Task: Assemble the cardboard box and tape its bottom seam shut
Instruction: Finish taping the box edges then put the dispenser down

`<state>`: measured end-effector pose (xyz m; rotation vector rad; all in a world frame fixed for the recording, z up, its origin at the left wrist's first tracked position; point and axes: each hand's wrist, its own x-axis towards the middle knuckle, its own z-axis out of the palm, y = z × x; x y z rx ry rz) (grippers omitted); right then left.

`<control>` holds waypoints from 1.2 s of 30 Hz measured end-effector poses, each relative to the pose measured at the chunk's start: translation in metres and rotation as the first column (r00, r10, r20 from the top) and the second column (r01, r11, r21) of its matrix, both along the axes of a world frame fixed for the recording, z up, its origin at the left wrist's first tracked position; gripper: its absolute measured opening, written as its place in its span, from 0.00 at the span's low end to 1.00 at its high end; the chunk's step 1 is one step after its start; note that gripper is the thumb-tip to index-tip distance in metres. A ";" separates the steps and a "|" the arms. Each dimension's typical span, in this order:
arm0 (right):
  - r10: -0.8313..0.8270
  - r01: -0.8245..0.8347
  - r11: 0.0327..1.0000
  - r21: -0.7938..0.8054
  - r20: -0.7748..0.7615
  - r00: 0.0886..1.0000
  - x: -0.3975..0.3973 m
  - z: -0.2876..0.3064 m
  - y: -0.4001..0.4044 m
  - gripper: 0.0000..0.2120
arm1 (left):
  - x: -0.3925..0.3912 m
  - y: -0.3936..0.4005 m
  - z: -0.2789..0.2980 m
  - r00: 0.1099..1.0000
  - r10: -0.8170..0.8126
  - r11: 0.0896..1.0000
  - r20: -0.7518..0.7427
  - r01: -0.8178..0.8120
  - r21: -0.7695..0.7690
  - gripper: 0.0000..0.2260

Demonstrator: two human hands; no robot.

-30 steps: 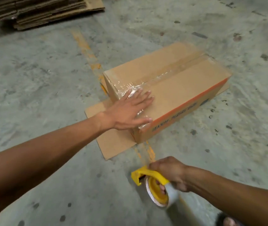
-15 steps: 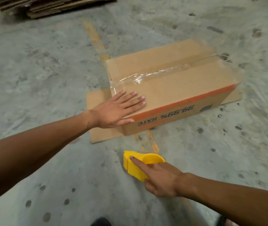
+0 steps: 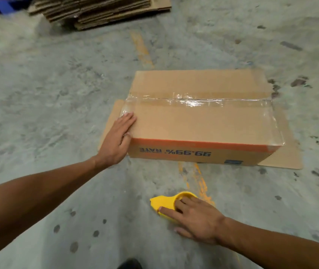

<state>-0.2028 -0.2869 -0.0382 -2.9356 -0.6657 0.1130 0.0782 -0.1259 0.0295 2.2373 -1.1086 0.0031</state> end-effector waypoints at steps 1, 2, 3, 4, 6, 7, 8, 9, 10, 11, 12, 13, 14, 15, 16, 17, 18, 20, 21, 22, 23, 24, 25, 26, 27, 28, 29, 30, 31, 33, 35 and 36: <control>-0.007 0.006 1.000 0.021 0.055 0.998 0.007 0.009 -0.001 0.24 | -0.006 -0.010 0.002 0.984 0.150 0.983 -0.101 -0.159 -0.091 0.22; -0.020 0.014 0.999 0.048 0.125 0.992 0.016 0.021 -0.002 0.20 | -0.010 -0.019 0.004 0.940 0.279 0.940 -0.197 -0.309 -0.145 0.21; -0.037 0.022 0.997 0.076 0.200 0.979 0.028 0.034 -0.006 0.17 | -0.011 -0.027 0.005 0.893 0.364 0.893 -0.266 -0.416 -0.174 0.21; -0.066 0.038 0.994 0.105 0.278 0.958 0.041 0.047 -0.012 0.15 | -0.011 -0.032 0.006 0.859 0.409 0.857 -0.308 -0.478 -0.192 0.20; -0.180 0.124 0.980 0.159 0.420 0.890 0.068 0.075 -0.036 0.14 | -0.007 -0.038 0.007 0.839 0.440 0.829 -0.320 -0.516 -0.215 0.20; -0.262 0.191 0.962 0.195 0.463 0.847 0.080 0.088 -0.054 0.15 | -0.002 -0.038 0.008 0.849 0.446 0.837 -0.284 -0.508 -0.204 0.20; -0.355 0.275 0.933 0.231 0.483 0.800 0.089 0.100 -0.074 0.16 | 0.003 -0.038 0.008 0.863 0.446 0.854 -0.239 -0.490 -0.174 0.20; -0.451 0.370 0.892 0.258 0.485 0.749 0.095 0.111 -0.097 0.18 | 0.008 -0.039 0.009 0.875 0.438 0.872 -0.205 -0.469 -0.140 0.20; -0.544 0.477 0.838 0.265 0.469 0.695 0.098 0.118 -0.121 0.20 | 0.015 -0.039 0.011 0.884 0.424 0.886 -0.195 -0.450 -0.110 0.21; -0.629 0.589 0.771 0.243 0.437 0.643 0.099 0.121 -0.145 0.23 | 0.022 -0.041 0.014 0.890 0.406 0.899 -0.209 -0.430 -0.084 0.23; -0.701 0.690 0.696 0.197 0.391 0.596 0.098 0.122 -0.168 0.25 | 0.029 -0.043 0.015 0.893 0.384 0.911 -0.235 -0.407 -0.059 0.25; -0.771 0.775 0.615 0.149 0.321 0.550 0.094 0.121 -0.189 0.27 | 0.036 -0.045 0.016 0.902 0.355 0.928 -0.246 -0.372 -0.022 0.27; -0.835 0.840 0.532 0.112 0.234 0.498 0.088 0.119 -0.206 0.28 | 0.041 -0.047 0.016 0.918 0.320 0.946 -0.235 -0.321 0.037 0.28; -0.886 0.884 0.457 0.094 0.139 0.443 0.082 0.115 -0.218 0.30 | 0.044 -0.048 0.015 0.936 0.281 0.959 -0.212 -0.263 0.108 0.28; -0.917 0.912 0.399 0.093 0.038 0.397 0.076 0.111 -0.227 0.32 | 0.046 -0.048 0.012 0.949 0.245 0.962 -0.196 -0.214 0.169 0.27; -0.928 0.926 0.362 0.106 -0.055 0.369 0.072 0.108 -0.231 0.35 | 0.047 -0.048 0.011 0.957 0.219 0.963 -0.188 -0.181 0.201 0.27; -0.926 0.931 0.342 0.129 -0.126 0.357 0.069 0.105 -0.233 0.37 | 0.047 -0.048 0.008 0.960 0.206 0.964 -0.188 -0.166 0.210 0.27; -0.921 0.933 0.319 0.167 -0.180 0.347 0.069 0.102 -0.232 0.37 | 0.046 -0.047 0.007 0.961 0.207 0.962 -0.183 -0.166 0.218 0.29; -0.921 0.934 0.313 0.174 -0.186 0.343 0.070 0.103 -0.230 0.36 | 0.045 -0.046 0.007 0.960 0.215 0.959 -0.180 -0.172 0.226 0.30; -0.920 0.933 0.314 0.178 -0.188 0.345 0.072 0.104 -0.228 0.36 | 0.043 -0.042 0.009 0.956 0.229 0.954 -0.181 -0.184 0.236 0.30; -0.918 0.930 0.319 0.183 -0.184 0.351 0.074 0.104 -0.225 0.36 | 0.040 -0.037 0.011 0.953 0.243 0.950 -0.181 -0.196 0.244 0.30; -0.916 0.924 0.330 0.194 -0.173 0.363 0.077 0.104 -0.221 0.36 | 0.037 -0.030 0.012 0.951 0.254 0.946 -0.177 -0.207 0.250 0.30; -0.911 0.916 0.346 0.206 -0.163 0.380 0.081 0.104 -0.215 0.36 | 0.033 -0.020 0.014 0.949 0.264 0.943 -0.171 -0.217 0.252 0.29; -0.903 0.907 0.364 0.214 -0.157 0.399 0.086 0.104 -0.208 0.36 | 0.030 -0.009 0.017 0.946 0.278 0.940 -0.168 -0.232 0.251 0.29; -0.896 0.900 0.377 0.220 -0.161 0.414 0.092 0.104 -0.199 0.36 | 0.027 0.003 0.019 0.942 0.293 0.935 -0.162 -0.247 0.254 0.29; -0.889 0.894 0.386 0.225 -0.167 0.426 0.098 0.104 -0.190 0.36 | 0.025 0.016 0.019 0.937 0.314 0.927 -0.152 -0.267 0.264 0.29; -0.882 0.888 0.398 0.230 -0.170 0.440 0.103 0.105 -0.180 0.36 | 0.023 0.029 0.020 0.930 0.338 0.917 -0.143 -0.291 0.275 0.29; -0.873 0.879 0.413 0.238 -0.171 0.456 0.108 0.105 -0.170 0.35 | 0.022 0.042 0.021 0.923 0.361 0.906 -0.135 -0.313 0.285 0.29; -0.864 0.868 0.428 0.251 -0.169 0.475 0.112 0.105 -0.161 0.35 | 0.021 0.055 0.022 0.917 0.379 0.897 -0.125 -0.331 0.292 0.29; -0.849 0.844 0.457 0.280 -0.145 0.508 0.115 0.105 -0.145 0.33 | 0.018 0.078 0.026 0.905 0.411 0.880 -0.106 -0.364 0.305 0.29; -0.864 0.840 0.451 0.302 -0.089 0.495 0.119 0.109 -0.137 0.27 | 0.017 0.097 0.028 0.889 0.447 0.868 -0.101 -0.404 0.289 0.28; -0.878 0.848 0.431 0.308 -0.072 0.473 0.122 0.113 -0.137 0.25 | 0.016 0.102 0.030 0.874 0.472 0.861 -0.117 -0.428 0.274 0.27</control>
